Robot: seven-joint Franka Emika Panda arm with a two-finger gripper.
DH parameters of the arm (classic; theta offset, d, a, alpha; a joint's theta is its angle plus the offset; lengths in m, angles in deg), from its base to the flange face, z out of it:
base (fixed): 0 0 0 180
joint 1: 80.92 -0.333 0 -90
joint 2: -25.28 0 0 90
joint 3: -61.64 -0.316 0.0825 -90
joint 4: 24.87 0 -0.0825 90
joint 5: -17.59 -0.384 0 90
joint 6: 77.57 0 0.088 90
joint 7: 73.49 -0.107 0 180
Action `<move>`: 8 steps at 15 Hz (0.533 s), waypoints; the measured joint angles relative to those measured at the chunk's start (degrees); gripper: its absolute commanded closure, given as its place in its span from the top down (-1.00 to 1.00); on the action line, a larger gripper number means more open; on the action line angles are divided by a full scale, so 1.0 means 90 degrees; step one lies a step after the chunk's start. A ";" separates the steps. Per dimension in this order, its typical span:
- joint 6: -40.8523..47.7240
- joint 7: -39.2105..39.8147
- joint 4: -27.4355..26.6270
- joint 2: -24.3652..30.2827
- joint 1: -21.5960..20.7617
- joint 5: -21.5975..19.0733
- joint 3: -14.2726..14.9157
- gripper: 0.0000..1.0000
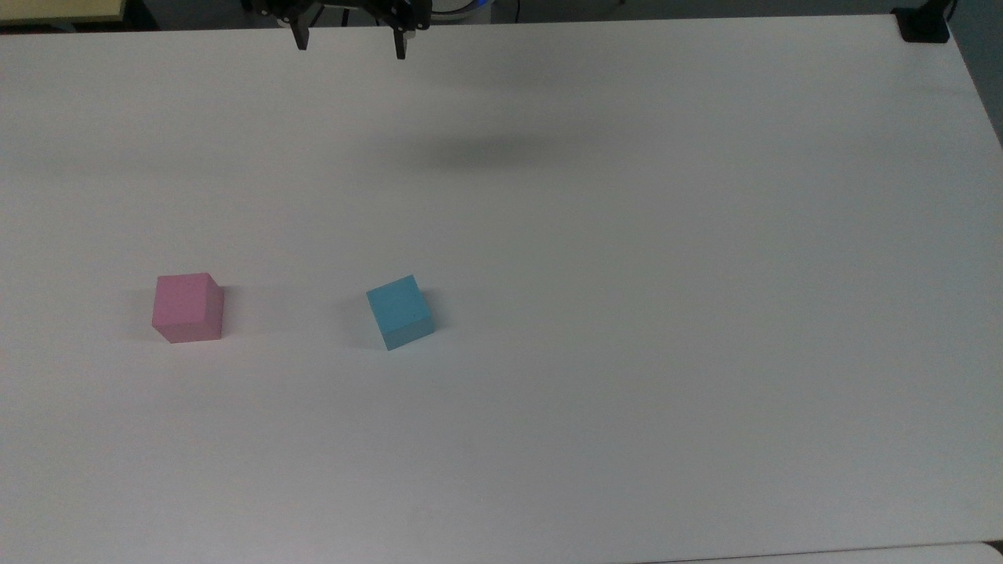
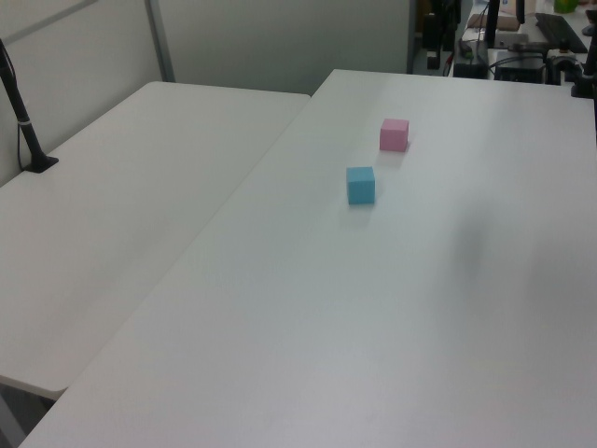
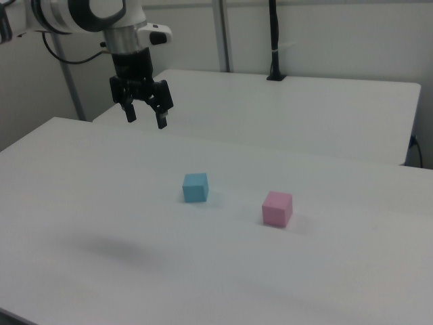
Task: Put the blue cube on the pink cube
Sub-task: 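Move the open gripper down toward the light-blue cube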
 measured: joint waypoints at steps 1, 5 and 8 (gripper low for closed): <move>0.0000 0.0000 0.0000 0.0047 0.0002 0.0000 0.0000 1.00; 0.0000 0.0000 -0.0057 0.0087 0.0039 0.0001 0.0014 1.00; 0.0000 0.0000 -0.0075 0.0118 0.0039 0.0001 0.0015 1.00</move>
